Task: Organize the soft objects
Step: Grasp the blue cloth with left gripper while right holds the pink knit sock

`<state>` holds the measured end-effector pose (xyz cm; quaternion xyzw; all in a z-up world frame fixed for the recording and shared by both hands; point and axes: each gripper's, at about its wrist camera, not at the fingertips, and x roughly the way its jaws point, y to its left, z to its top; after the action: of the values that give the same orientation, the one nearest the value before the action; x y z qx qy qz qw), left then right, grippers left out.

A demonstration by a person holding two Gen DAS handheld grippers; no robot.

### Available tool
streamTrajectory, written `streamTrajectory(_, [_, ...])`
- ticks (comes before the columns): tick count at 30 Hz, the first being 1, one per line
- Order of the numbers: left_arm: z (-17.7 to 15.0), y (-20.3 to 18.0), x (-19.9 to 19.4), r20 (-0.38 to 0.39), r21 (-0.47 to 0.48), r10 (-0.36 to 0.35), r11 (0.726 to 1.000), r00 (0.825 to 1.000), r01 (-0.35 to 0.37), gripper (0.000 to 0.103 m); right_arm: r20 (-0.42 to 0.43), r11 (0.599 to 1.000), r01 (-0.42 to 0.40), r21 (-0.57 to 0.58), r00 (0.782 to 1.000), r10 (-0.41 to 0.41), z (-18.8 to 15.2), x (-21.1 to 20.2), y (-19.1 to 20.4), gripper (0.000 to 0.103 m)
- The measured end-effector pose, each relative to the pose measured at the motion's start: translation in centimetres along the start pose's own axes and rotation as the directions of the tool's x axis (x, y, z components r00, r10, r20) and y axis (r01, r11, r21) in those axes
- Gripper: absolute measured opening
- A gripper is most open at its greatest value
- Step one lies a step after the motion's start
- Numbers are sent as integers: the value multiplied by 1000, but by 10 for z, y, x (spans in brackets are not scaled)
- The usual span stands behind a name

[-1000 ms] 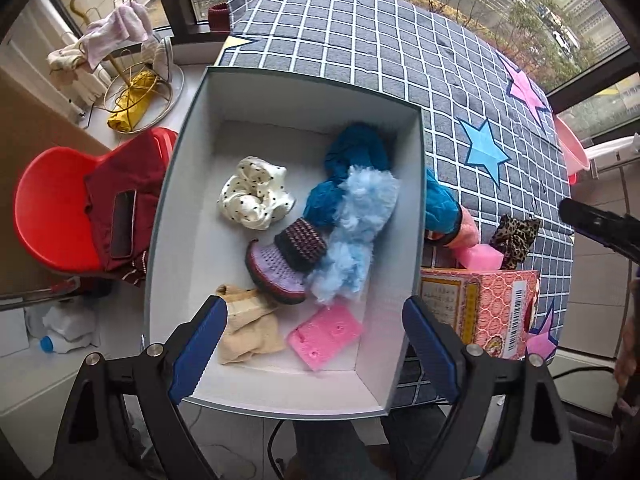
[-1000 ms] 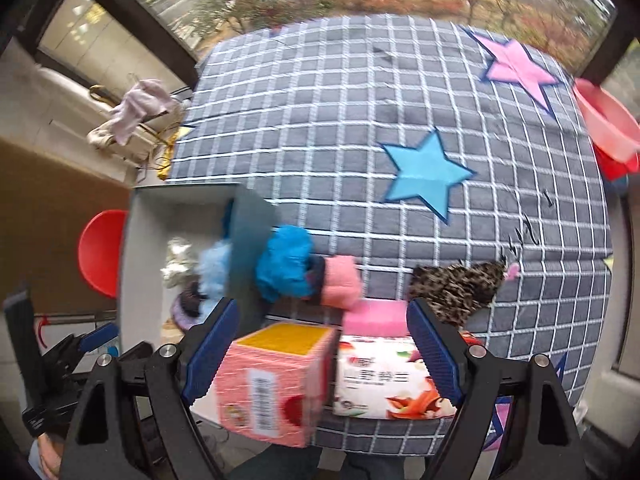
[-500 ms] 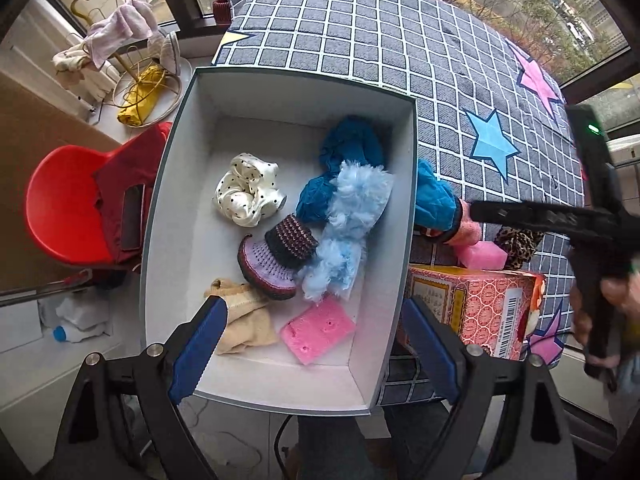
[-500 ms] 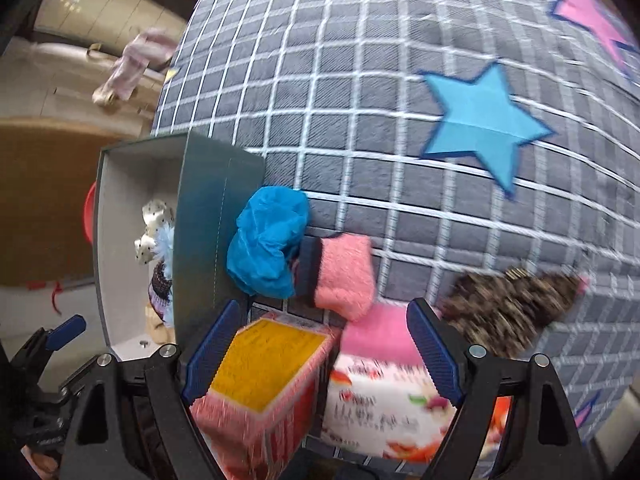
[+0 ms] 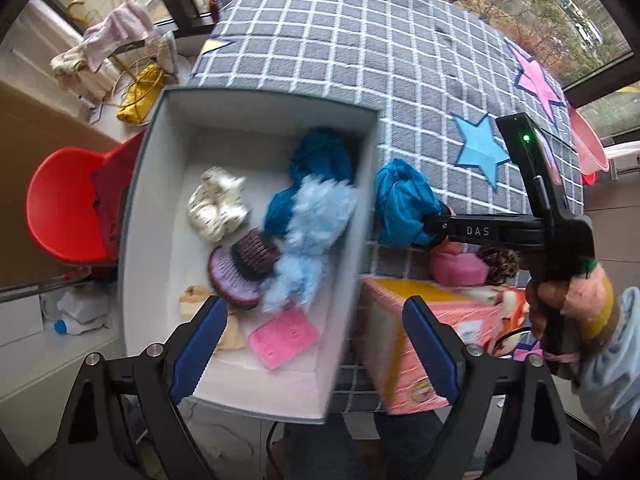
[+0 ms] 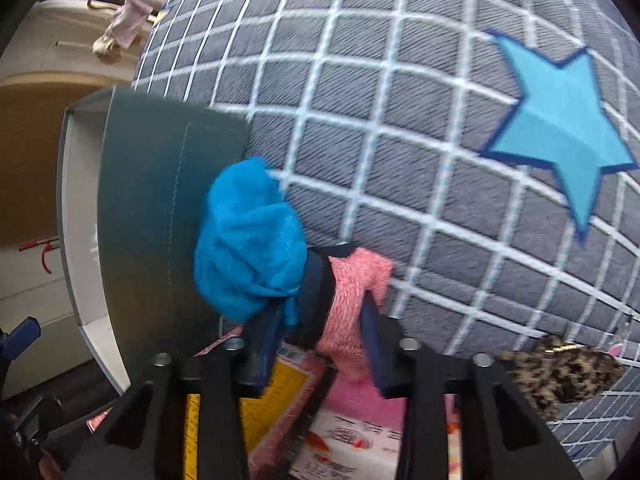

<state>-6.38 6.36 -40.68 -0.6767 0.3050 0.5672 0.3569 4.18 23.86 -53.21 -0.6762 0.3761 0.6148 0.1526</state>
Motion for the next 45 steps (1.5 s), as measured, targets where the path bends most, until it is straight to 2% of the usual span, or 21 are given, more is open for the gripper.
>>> streamTrajectory(7, [28,-55,-4,-4,71,-50,996,999,50,92,130,983,63,171,988,-86,-6,-54,-82,35])
streamTrajectory(10, [42,-81,-3,-24,77,-104,991,994,106,92,174,962,72,265,977,-121,-14,-83,-127,36])
streamTrajectory(11, [48,-92,-3,-30,73,-128,989,991,130,92,171,959,65,277,978,-116,-13,-90,-129,36])
streamTrajectory(12, [52,-101,-2,-35,71,-149,986,988,151,92,171,954,49,297,980,-103,-19,-95,-142,42])
streamTrajectory(13, [57,-110,-2,-40,65,-167,983,985,170,92,177,948,50,313,978,-109,-21,-99,-148,59])
streamTrajectory(15, [68,-133,2,-46,55,-201,977,978,204,92,205,938,50,344,971,-127,-37,-110,-167,70])
streamTrajectory(21, [93,-202,46,-107,70,-214,972,971,222,92,241,904,26,426,960,-141,-70,-122,-201,70])
streamTrajectory(26, [108,-234,98,-168,24,-187,981,968,194,92,238,898,-2,440,965,-114,-88,-116,-214,70])
streamTrajectory(31, [111,-255,139,-202,34,-129,990,971,139,92,265,903,-57,426,962,-64,-94,-109,-215,70])
streamTrajectory(37, [115,-237,155,-171,-13,-57,998,984,56,92,264,936,-49,348,963,-48,-73,-93,-198,70])
streamTrajectory(41, [121,-224,155,-156,-56,-84,996,984,76,92,248,948,-29,316,967,-53,-55,-78,-188,70])
streamTrajectory(45, [127,-221,159,-158,-53,-60,997,986,52,92,207,957,38,289,973,-101,-42,-61,-182,70])
